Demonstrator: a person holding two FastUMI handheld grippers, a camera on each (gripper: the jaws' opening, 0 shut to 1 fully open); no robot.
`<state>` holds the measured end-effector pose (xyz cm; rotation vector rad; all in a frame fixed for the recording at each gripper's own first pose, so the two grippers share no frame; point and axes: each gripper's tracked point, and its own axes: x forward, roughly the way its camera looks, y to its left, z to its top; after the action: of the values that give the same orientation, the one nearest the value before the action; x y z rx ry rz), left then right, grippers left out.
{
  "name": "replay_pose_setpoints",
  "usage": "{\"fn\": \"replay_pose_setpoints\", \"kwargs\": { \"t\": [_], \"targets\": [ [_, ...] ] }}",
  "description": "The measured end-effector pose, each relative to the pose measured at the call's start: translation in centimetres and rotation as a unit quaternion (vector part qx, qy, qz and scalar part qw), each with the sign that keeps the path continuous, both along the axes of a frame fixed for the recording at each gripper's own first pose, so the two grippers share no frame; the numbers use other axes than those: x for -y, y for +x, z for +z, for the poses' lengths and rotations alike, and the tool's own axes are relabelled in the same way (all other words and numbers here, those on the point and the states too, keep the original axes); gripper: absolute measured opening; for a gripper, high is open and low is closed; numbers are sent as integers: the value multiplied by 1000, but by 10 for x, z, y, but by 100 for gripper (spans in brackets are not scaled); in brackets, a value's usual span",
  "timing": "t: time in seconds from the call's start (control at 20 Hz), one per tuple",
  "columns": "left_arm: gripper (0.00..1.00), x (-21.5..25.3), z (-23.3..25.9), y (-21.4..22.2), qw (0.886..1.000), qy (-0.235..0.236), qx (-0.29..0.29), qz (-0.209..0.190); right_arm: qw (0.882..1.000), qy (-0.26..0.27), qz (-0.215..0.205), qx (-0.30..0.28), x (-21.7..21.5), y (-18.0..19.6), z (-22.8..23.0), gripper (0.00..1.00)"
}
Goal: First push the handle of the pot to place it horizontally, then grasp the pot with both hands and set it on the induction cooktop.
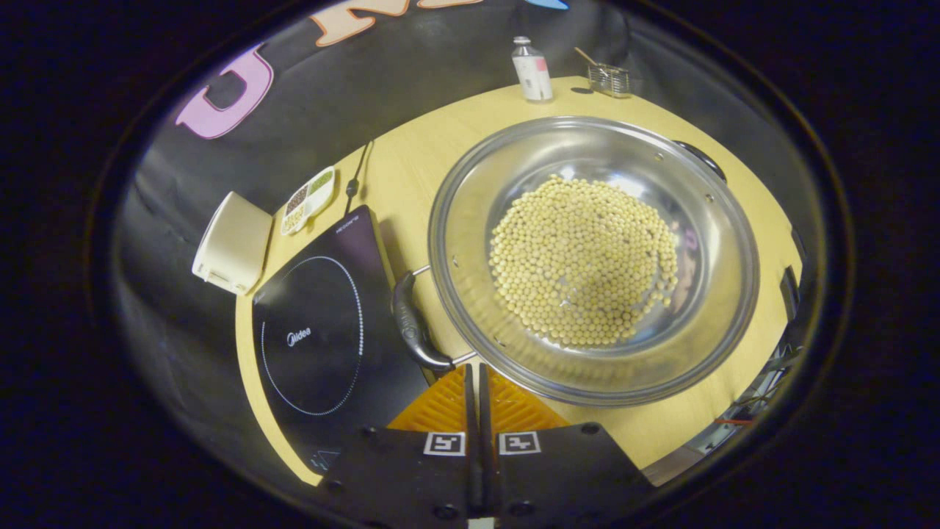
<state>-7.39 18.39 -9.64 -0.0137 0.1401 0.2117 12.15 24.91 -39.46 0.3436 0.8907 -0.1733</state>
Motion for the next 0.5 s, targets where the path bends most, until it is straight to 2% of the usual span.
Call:
{"fn": "replay_pose_setpoints", "kwargs": {
  "t": [0.05, 0.1, 0.25, 0.35, 0.4, 0.5],
  "targets": [
    [96, 1, 0, 2, 1000, -2, -1, -2, 1000, 0, -5, 3, -2, 4, 1, 0],
    [93, 1, -1, 4, 1000, -4, -2, -2, 1000, 2, -7, 9, -5, 7, 3, 0],
    [93, 1, -3, 8, 1000, -7, -7, -5, 1000, 7, -11, 17, -7, 9, 7, 3],
    [93, 2, -5, 9, 1000, -9, -10, -9, 1000, 10, -4, 19, -7, 6, 10, 0],
    [96, 3, -7, 11, 1000, -11, -12, -11, 1000, 10, 1, 21, -5, 4, 13, 3],
    [93, 4, -10, 13, 1000, -14, -17, -16, 1000, 11, 12, 26, -1, -2, 20, 0]
  ]
}}
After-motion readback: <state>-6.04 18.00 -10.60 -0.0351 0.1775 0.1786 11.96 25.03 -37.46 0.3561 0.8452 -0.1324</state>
